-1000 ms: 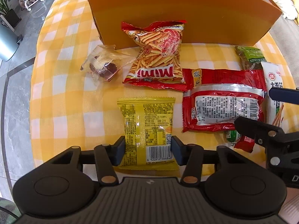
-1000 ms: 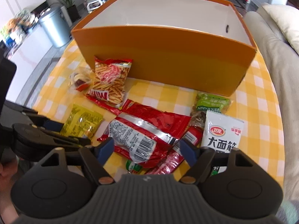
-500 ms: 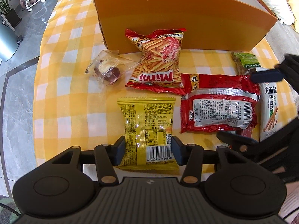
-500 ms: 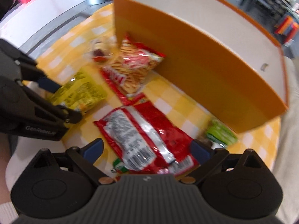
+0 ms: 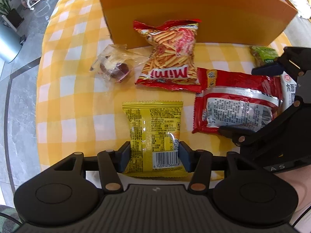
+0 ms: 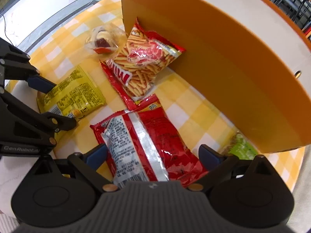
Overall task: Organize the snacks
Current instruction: 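Grasp the yellow packet with the left tool while the right tool grasps the red bag, then carry both packets over the box and release them inside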
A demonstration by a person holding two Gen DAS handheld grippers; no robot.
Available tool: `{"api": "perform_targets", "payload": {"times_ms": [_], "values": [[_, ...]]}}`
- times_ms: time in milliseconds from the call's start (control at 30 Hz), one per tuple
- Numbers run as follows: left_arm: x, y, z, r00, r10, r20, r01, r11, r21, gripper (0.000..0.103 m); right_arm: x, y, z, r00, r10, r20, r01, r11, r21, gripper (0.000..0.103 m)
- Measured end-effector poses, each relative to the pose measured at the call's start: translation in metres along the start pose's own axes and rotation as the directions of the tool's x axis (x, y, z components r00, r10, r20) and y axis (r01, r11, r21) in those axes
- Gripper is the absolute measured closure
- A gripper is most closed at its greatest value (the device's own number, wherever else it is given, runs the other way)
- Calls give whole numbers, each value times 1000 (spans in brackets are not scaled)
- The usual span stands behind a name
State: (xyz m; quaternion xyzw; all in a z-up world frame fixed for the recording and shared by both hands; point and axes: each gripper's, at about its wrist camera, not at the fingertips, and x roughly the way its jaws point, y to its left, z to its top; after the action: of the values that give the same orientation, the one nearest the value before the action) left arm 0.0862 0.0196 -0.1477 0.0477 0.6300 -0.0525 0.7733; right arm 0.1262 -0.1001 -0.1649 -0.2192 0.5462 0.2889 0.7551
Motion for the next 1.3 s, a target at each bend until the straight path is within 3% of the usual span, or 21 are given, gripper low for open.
{"api": "perform_targets", "payload": {"times_ms": [200,467,567,700,1033,1300], "values": [[4,4,1,1000,5,-2,-5,1000,-4,32,5,-5,-1,999,41,-26,-40,998,42,10],[4,2,0,1000,8,0,-8,1000,5,26,-2,3,-3,999,35,-7,-34,999,40,28],[4,2,0,1000,2,2,-2,1000,17,30,-6,7,-3,1000,17,5,-17,998,57,31],[1,1,-1,1000,0,13,0,1000,22,44,-17,7,-7,1000,15,25,-17,996,90,31],[-9,5,-1,998,-14,54,14,1000,-6,45,-49,-2,-34,997,-8,70,-10,968,253,31],[-45,2,0,990,-35,137,36,999,-9,45,-75,-18,-52,990,-21,138,-34,919,392,31]]}}
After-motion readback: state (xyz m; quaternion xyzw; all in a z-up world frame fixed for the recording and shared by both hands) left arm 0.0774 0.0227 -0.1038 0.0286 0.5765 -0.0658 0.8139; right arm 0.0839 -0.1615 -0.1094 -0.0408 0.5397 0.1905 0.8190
